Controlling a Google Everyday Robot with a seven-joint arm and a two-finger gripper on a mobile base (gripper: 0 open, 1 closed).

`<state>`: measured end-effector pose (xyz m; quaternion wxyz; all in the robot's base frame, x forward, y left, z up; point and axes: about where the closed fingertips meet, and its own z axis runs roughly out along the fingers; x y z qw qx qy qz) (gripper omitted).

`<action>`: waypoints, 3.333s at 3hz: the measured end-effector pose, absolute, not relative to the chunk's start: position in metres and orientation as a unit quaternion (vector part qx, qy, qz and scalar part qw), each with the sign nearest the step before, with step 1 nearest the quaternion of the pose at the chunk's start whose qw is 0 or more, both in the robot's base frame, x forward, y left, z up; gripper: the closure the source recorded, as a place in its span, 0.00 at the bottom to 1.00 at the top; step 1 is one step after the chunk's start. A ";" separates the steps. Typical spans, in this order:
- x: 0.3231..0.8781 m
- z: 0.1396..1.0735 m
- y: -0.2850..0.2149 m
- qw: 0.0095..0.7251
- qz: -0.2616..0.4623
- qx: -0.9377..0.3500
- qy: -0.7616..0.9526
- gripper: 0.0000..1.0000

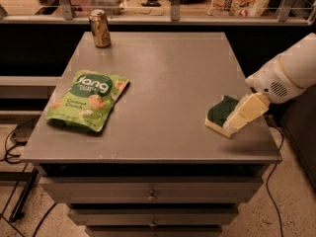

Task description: Move sponge near orange can

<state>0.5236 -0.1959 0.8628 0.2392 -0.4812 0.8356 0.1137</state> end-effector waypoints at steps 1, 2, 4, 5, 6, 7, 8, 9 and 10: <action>0.525 0.838 -0.191 0.242 0.112 -0.467 0.843 0.00; 0.527 0.817 -0.187 0.241 0.115 -0.450 0.853 0.18; 0.530 0.821 -0.181 0.252 0.115 -0.441 0.854 0.65; 0.530 0.823 -0.181 0.252 0.115 -0.441 0.854 0.88; 0.552 0.853 -0.170 0.288 0.129 -0.448 0.837 1.00; 0.594 0.917 -0.151 0.357 0.142 -0.466 0.797 1.00; 0.602 0.943 -0.153 0.379 0.133 -0.465 0.789 1.00; 0.601 0.925 -0.155 0.366 0.136 -0.445 0.806 1.00; 0.612 0.902 -0.127 0.379 0.166 -0.417 0.809 1.00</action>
Offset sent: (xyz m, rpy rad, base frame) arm 0.0059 0.0124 -0.0731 0.0277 0.0320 -0.1205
